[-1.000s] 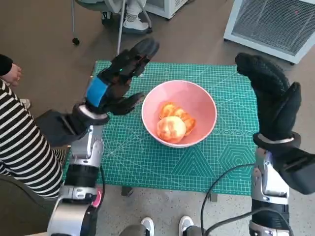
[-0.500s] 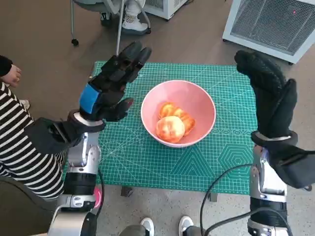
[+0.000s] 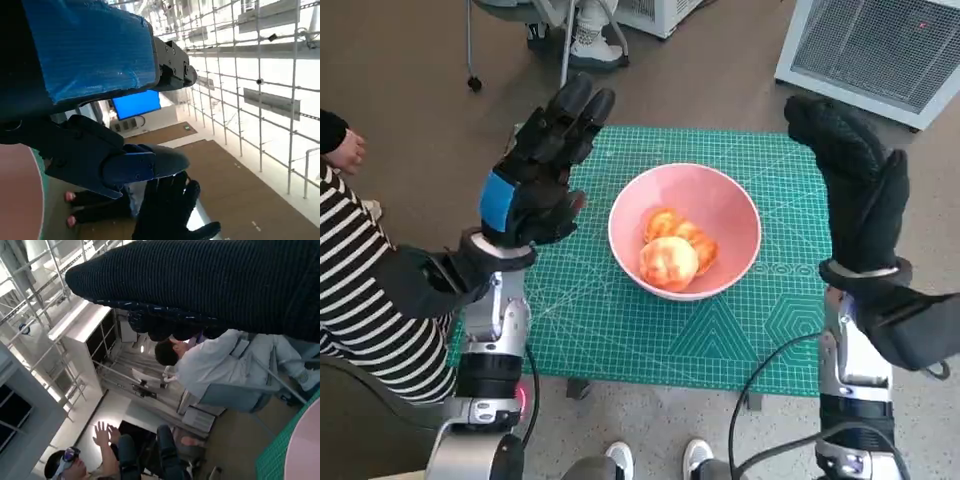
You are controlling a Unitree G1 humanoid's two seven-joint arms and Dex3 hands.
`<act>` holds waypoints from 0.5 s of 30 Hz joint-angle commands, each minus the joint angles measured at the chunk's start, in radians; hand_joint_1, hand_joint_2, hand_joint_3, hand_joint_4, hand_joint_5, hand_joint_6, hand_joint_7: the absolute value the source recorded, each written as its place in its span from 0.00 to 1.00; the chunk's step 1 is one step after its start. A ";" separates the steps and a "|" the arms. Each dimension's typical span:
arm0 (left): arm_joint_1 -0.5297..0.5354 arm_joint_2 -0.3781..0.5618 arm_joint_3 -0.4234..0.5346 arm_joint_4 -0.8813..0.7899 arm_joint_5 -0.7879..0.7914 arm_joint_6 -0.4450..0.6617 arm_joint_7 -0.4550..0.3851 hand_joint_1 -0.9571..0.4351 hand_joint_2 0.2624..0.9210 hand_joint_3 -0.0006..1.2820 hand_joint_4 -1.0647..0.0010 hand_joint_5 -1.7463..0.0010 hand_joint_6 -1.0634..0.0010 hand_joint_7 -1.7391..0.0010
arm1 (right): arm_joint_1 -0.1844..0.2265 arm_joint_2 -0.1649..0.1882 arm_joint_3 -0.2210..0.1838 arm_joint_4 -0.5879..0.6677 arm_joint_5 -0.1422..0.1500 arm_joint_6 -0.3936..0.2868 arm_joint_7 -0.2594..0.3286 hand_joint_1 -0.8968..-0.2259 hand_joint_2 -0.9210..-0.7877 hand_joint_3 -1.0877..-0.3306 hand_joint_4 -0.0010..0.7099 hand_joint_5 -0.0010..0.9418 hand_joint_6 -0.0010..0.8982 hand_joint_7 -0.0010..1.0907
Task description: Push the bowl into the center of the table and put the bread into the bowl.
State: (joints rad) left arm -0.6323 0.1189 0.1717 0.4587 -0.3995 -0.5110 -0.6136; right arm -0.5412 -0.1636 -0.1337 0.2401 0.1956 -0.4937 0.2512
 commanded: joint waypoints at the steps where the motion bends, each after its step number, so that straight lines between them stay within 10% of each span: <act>1: 0.004 -0.004 -0.004 0.014 0.003 -0.009 -0.011 0.16 1.00 0.37 0.83 0.99 0.75 0.98 | -0.001 -0.007 -0.004 0.026 0.017 0.002 0.025 0.20 0.00 0.50 0.26 0.01 0.09 0.46; 15: -0.009 -0.006 -0.005 0.041 -0.003 -0.003 -0.046 0.16 1.00 0.35 0.85 0.99 0.79 0.97 | -0.012 -0.008 -0.019 0.053 0.025 -0.017 0.049 0.20 0.00 0.50 0.27 0.01 0.09 0.45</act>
State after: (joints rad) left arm -0.6324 0.1142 0.1694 0.4910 -0.3980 -0.5105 -0.6502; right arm -0.5593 -0.1679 -0.1498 0.2759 0.2088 -0.5123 0.2903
